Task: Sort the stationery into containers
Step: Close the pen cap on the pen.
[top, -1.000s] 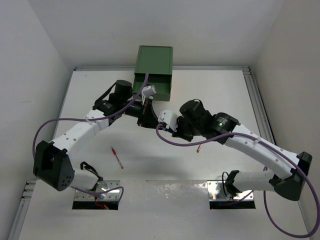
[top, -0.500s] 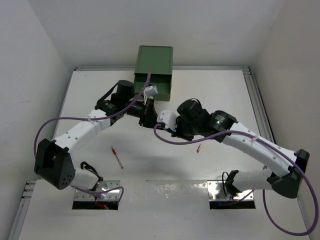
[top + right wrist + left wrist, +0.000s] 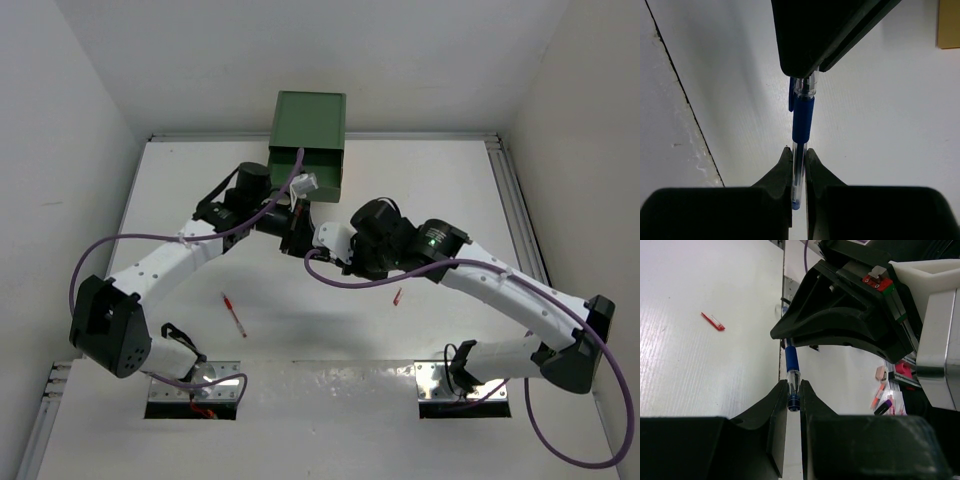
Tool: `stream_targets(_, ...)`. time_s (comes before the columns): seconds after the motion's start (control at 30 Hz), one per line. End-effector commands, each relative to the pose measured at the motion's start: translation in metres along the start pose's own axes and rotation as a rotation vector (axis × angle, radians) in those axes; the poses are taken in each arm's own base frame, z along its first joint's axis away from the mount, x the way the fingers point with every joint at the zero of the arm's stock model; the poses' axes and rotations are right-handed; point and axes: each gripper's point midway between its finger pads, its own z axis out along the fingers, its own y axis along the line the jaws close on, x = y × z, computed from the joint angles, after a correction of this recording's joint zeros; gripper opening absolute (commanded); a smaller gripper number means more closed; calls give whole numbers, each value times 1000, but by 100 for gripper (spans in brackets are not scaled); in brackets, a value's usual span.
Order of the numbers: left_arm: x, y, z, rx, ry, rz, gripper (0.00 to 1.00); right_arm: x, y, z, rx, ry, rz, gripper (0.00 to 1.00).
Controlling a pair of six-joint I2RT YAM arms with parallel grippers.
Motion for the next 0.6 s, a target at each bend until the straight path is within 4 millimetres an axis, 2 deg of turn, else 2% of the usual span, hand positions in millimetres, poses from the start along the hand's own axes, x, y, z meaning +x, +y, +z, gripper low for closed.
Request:
stream_targets(0.0,-4,-24,19,105,11,96,0,-115,-9,-16,20,-411,-96,0)
stream_targets(0.57,0,-19,21,98,8,71,0,-129,-9,-21,12,-444,-101,0)
